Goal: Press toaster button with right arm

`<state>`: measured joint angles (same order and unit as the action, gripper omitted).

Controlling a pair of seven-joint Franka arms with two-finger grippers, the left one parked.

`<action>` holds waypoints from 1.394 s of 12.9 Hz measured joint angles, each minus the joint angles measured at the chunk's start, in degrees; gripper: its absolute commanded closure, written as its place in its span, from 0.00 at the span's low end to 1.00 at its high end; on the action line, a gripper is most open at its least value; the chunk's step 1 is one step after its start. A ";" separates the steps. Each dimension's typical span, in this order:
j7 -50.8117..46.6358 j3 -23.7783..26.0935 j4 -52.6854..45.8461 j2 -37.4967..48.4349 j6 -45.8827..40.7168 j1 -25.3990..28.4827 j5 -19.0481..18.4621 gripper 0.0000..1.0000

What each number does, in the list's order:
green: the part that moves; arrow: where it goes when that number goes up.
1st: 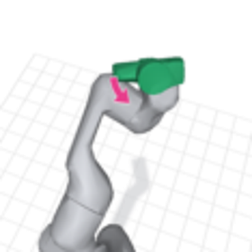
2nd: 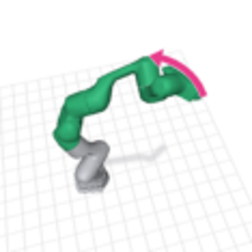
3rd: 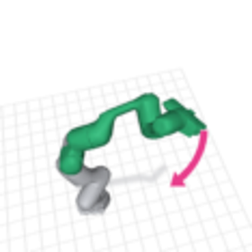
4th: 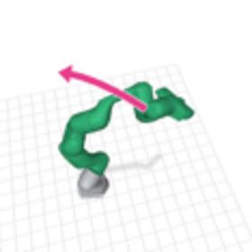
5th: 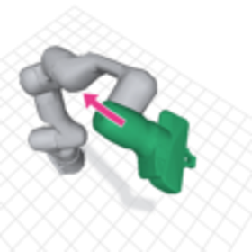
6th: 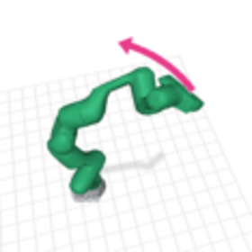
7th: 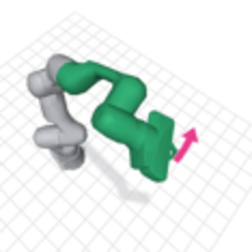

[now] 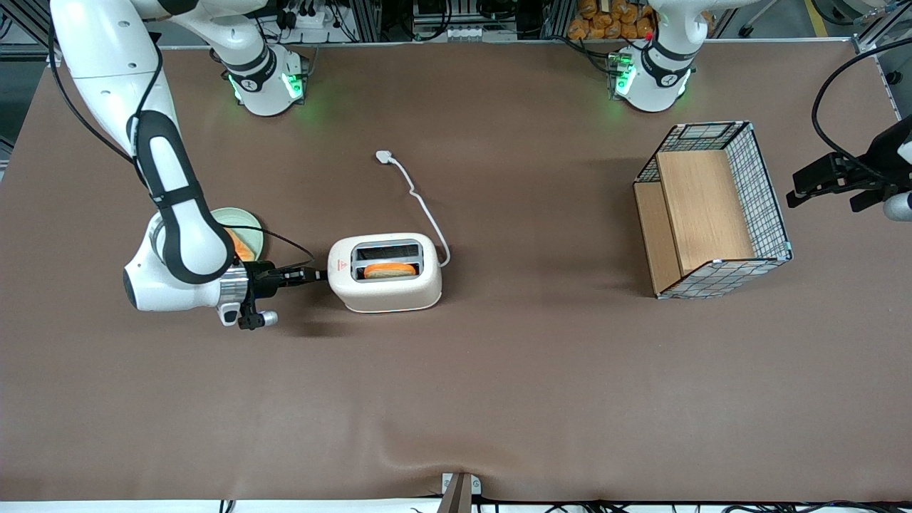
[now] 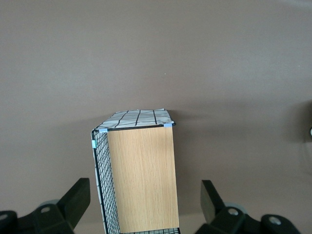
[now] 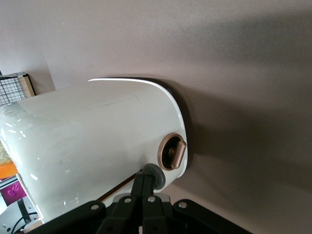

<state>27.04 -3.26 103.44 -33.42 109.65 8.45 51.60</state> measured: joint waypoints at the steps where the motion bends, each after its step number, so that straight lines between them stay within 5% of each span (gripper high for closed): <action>1: 0.12 0.00 -0.01 0.00 0.00 0.00 0.01 1.00; 7: 0.45 -0.17 -1.51 0.03 -0.24 -0.02 -0.86 1.00; 10: -1.36 -2.51 -4.56 1.06 -1.80 -0.39 -6.55 1.00; 12: -2.11 -4.65 -6.17 3.11 -4.42 -0.64 -10.34 0.25; 13: -2.20 -6.08 -6.75 4.14 -5.76 -0.68 -11.64 0.09; 14: -2.21 -7.49 -7.21 5.05 -6.95 -0.74 -13.05 0.00; 18: -2.19 -10.27 -8.00 9.35 -7.95 -0.90 -21.17 0.00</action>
<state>24.86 -13.52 95.44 -24.07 101.70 7.55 30.42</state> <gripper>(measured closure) 0.405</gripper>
